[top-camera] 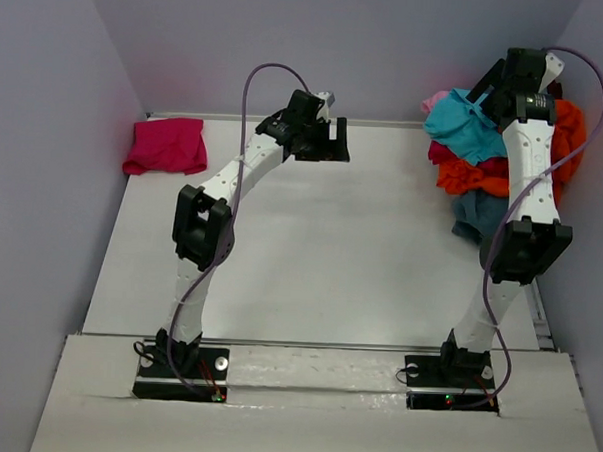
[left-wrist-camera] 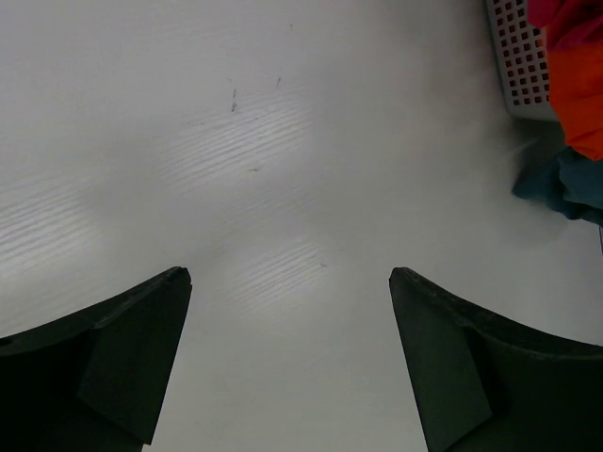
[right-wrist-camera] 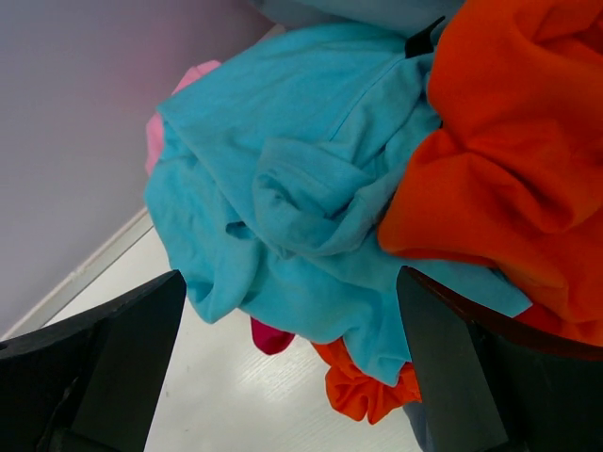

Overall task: Fold and stack the t-shirts
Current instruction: Grab the tshirt from the pile

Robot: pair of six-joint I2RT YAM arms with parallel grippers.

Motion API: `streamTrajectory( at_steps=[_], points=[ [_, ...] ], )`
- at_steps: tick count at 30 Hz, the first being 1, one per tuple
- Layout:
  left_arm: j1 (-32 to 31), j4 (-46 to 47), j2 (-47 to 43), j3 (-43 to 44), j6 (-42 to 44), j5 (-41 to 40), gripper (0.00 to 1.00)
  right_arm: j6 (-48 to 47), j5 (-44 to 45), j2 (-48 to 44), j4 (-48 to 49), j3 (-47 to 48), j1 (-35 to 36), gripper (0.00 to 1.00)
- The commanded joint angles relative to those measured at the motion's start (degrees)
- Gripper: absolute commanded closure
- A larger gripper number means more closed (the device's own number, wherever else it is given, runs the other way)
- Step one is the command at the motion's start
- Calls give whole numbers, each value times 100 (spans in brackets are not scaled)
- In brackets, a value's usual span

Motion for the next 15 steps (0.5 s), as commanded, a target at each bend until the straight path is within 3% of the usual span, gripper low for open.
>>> streamTrajectory(
  at_steps=[1,9,12,15],
  points=[
    [-30,92,-57,457,-25,451,1,38,247,166,146,507,-150,1],
    [-30,101,-118,273,-8,468,1,73,221,473,252,603,-204,4],
    [23,127,-188,185,10,425,1,91,89,597,208,700,-204,13],
    [23,127,-214,141,19,416,1,82,-16,641,226,691,-204,32]
  ],
)
